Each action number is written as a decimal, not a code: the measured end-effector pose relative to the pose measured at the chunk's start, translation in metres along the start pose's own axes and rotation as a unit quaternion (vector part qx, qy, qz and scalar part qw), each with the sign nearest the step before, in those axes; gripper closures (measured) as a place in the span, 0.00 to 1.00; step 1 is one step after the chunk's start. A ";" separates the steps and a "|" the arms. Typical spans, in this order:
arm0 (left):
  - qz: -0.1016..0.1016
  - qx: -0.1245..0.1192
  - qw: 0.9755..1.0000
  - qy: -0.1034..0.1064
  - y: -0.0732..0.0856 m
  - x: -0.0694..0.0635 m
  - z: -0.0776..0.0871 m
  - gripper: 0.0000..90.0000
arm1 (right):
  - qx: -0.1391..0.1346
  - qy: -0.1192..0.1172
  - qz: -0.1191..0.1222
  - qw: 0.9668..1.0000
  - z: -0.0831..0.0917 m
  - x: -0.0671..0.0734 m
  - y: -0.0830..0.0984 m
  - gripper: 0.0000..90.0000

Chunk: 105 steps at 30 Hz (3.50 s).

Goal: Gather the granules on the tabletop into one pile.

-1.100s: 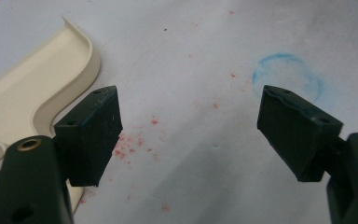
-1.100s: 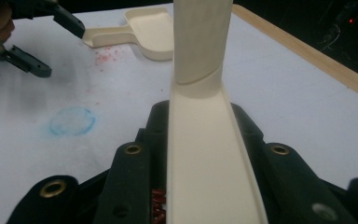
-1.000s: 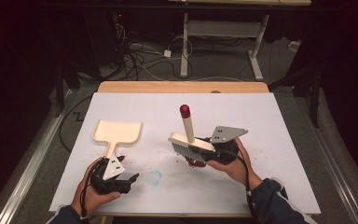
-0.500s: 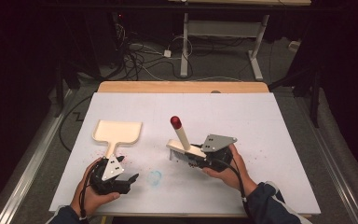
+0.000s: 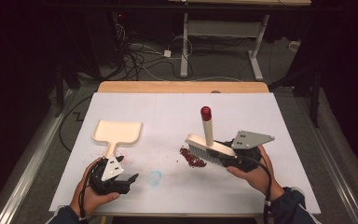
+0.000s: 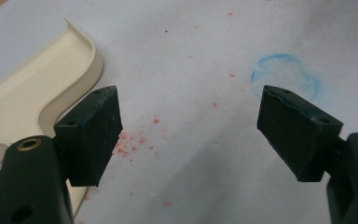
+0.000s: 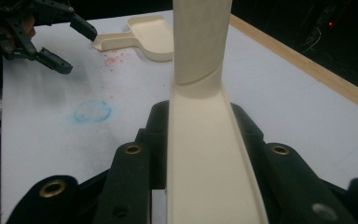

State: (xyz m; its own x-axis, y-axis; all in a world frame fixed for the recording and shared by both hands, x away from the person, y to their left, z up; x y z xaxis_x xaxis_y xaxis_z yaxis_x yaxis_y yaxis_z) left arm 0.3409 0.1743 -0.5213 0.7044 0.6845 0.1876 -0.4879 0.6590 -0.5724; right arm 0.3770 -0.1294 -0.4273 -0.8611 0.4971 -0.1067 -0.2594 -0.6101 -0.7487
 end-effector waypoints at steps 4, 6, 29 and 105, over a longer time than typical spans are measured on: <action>0.000 -0.001 1.000 -0.004 0.000 0.001 0.001 0.23 | -0.002 -0.003 -0.018 1.000 0.025 -0.003 0.011 0.75; -0.001 0.000 1.000 -0.005 0.000 0.001 0.001 0.23 | -0.002 -0.002 -0.027 1.000 0.036 -0.004 0.018 0.75; -0.007 0.005 1.000 -0.009 -0.002 0.000 -0.001 0.23 | 0.106 -0.059 -0.092 0.988 0.067 -0.009 0.096 0.75; -0.027 0.015 0.999 -0.010 -0.001 -0.004 -0.005 0.23 | 0.005 0.211 -0.156 0.965 0.026 -0.133 0.060 0.19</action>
State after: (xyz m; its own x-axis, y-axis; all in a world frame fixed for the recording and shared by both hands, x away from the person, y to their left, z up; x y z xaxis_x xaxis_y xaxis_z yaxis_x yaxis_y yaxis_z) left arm 0.3416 0.1693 -0.5255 0.7200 0.6533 0.2340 -0.4649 0.7044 -0.5364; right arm 0.4647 -0.2480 -0.4406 -0.4855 0.8637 -0.1355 -0.4843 -0.3947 -0.7808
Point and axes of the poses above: each handheld gripper's, and its own axes: z roughly backward along the jaws, y roughly out of its underside, x roughly to its left, the point moved 9 cm from there along -z, roughly forward along the jaws, and after that the axes turned 12 degrees about x, right-handed, at the moved point
